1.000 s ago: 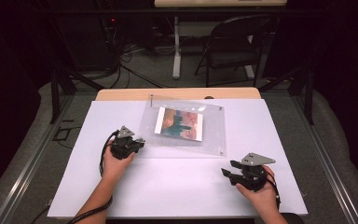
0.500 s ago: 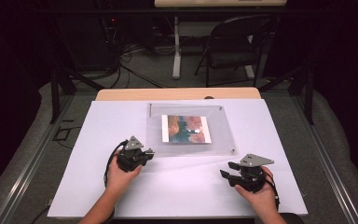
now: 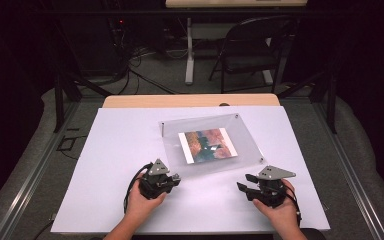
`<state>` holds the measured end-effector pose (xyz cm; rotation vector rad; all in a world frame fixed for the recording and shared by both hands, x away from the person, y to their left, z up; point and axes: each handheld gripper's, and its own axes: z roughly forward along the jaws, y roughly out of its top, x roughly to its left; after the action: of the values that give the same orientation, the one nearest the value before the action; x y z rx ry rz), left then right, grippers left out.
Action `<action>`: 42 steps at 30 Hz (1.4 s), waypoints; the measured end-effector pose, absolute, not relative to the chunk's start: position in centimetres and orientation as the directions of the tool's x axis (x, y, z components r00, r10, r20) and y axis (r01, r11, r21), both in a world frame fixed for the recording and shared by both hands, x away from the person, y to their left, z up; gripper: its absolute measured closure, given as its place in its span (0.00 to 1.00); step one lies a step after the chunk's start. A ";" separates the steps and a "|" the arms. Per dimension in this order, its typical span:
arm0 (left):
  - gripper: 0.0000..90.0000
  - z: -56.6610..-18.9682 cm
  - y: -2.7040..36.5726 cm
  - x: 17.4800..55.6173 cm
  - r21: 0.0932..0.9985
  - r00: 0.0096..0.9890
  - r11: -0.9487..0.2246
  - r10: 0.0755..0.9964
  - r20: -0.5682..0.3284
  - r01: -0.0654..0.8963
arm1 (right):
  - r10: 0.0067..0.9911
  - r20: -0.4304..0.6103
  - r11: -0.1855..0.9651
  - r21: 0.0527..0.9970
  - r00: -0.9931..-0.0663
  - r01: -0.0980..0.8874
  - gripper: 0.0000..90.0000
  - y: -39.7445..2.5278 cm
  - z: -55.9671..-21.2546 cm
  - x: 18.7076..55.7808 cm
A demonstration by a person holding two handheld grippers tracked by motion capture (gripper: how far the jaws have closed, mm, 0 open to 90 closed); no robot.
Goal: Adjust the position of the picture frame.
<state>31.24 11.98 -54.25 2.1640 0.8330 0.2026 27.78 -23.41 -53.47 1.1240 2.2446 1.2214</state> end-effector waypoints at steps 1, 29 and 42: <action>0.92 -54.3 11.6 31.0 0.729 0.778 -0.475 0.616 -0.124 0.492 | 0.780 0.064 0.317 0.818 -0.623 0.480 0.59 -23.4 -53.4 27.7; 0.60 -53.4 15.1 29.7 0.756 0.754 -0.383 0.620 -0.217 0.531 | 0.781 0.076 0.307 0.817 -0.620 0.488 0.58 -23.6 -53.5 27.6; 0.60 -52.7 18.0 36.8 0.777 0.647 -0.313 0.746 -0.155 0.546 | 0.777 0.071 0.312 0.819 -0.625 0.481 0.58 -23.4 -53.5 27.5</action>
<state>36.75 17.96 -52.70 2.0042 1.0077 0.2938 27.53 -23.41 -53.49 1.1286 2.2466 1.2244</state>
